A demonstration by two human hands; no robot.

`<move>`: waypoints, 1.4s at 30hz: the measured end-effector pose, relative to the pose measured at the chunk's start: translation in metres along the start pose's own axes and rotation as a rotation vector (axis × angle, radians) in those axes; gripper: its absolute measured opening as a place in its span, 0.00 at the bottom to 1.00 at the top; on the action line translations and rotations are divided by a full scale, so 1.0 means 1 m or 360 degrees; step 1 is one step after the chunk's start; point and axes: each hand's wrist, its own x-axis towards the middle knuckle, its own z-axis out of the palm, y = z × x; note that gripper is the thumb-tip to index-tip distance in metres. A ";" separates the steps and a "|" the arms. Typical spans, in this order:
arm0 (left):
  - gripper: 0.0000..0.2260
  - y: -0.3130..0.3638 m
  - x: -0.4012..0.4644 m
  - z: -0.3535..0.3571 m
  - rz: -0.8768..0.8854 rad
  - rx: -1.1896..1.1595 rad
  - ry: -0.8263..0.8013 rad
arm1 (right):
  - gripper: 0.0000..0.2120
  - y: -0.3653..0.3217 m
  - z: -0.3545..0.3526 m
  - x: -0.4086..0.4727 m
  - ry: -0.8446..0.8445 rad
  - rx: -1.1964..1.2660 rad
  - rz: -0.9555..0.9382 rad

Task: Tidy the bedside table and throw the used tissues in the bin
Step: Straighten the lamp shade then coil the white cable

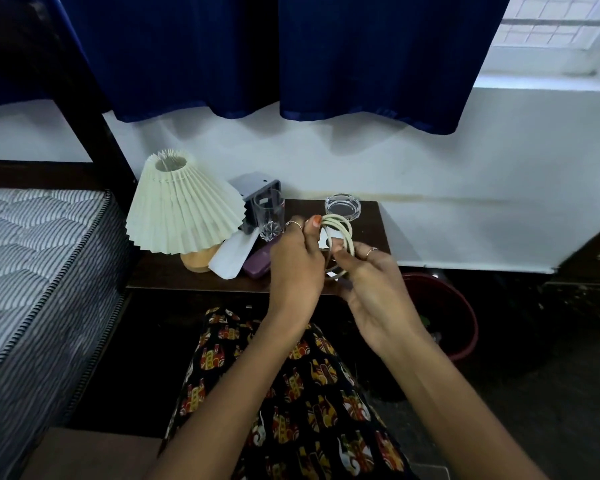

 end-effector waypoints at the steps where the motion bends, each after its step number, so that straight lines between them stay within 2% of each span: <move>1: 0.13 -0.002 0.000 0.001 0.0046 0.0068 0.0016 | 0.08 0.003 0.002 0.001 0.0059 -0.0017 -0.0025; 6: 0.15 -0.007 0.002 0.001 0.0069 0.0285 0.0108 | 0.08 0.009 0.008 0.001 0.0174 0.0069 -0.0054; 13: 0.14 -0.007 0.005 -0.004 0.0088 0.0273 0.0093 | 0.06 0.011 0.008 0.004 0.0006 0.0223 -0.0049; 17: 0.14 -0.005 0.005 -0.005 0.0100 0.0130 0.0028 | 0.11 0.007 0.008 0.006 -0.0044 0.0261 -0.0128; 23: 0.16 -0.013 0.009 -0.006 -0.0221 -0.0240 -0.0207 | 0.12 0.005 0.005 0.006 -0.0071 0.0310 -0.0044; 26: 0.15 -0.012 0.009 -0.006 -0.0357 -0.0402 -0.0228 | 0.15 0.006 0.000 0.007 -0.0079 0.0428 0.0055; 30: 0.16 -0.012 0.009 -0.008 -0.0511 -0.0576 -0.0263 | 0.12 0.005 -0.002 0.007 -0.0189 0.0483 0.0138; 37: 0.15 -0.008 0.006 -0.008 -0.0874 -0.0953 -0.0394 | 0.26 0.009 -0.008 0.010 -0.0120 0.0663 0.0277; 42: 0.13 -0.007 0.005 -0.012 -0.1113 -0.1217 -0.0524 | 0.20 0.012 -0.016 0.015 -0.0086 0.0679 0.0284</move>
